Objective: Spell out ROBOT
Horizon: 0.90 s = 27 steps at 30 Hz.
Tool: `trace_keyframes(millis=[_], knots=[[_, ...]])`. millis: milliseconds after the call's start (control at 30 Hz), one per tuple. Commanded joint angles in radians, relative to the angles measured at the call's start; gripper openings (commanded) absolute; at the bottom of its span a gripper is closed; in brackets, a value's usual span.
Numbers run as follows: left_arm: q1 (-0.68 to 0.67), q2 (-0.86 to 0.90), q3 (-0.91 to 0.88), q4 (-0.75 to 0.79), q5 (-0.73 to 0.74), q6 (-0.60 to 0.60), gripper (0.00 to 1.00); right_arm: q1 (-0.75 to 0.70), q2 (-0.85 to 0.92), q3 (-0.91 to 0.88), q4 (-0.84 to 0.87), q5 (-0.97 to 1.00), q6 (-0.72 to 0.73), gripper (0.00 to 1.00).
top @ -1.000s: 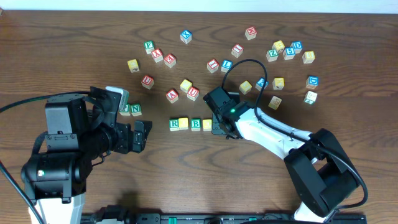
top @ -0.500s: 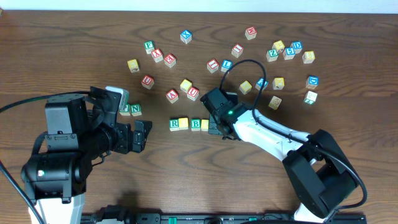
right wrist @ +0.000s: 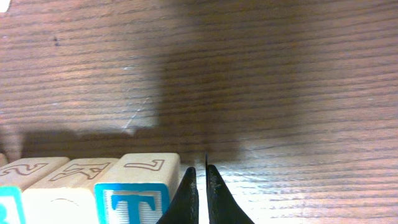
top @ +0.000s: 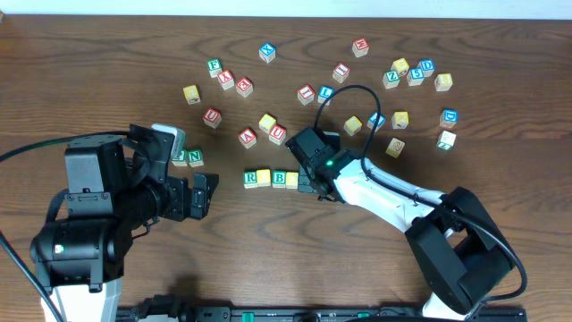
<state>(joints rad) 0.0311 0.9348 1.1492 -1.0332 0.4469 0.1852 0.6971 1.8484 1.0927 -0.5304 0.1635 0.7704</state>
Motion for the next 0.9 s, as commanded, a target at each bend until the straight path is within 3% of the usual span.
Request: trace_keyframes(millis=[0, 533, 867], knots=[[0.003, -0.002, 0.008, -0.002, 0.013, 0.017, 0.98, 0.004, 0.009, -0.003, -0.004, 0.048, 0.014, 0.01], [0.003, -0.002, 0.008, -0.002, 0.013, 0.017, 0.98, -0.010, 0.009, -0.003, -0.010, 0.071, 0.014, 0.01], [0.003, -0.002, 0.008, -0.003, 0.013, 0.017, 0.98, -0.114, -0.018, 0.095, -0.172, 0.071, -0.070, 0.01]])
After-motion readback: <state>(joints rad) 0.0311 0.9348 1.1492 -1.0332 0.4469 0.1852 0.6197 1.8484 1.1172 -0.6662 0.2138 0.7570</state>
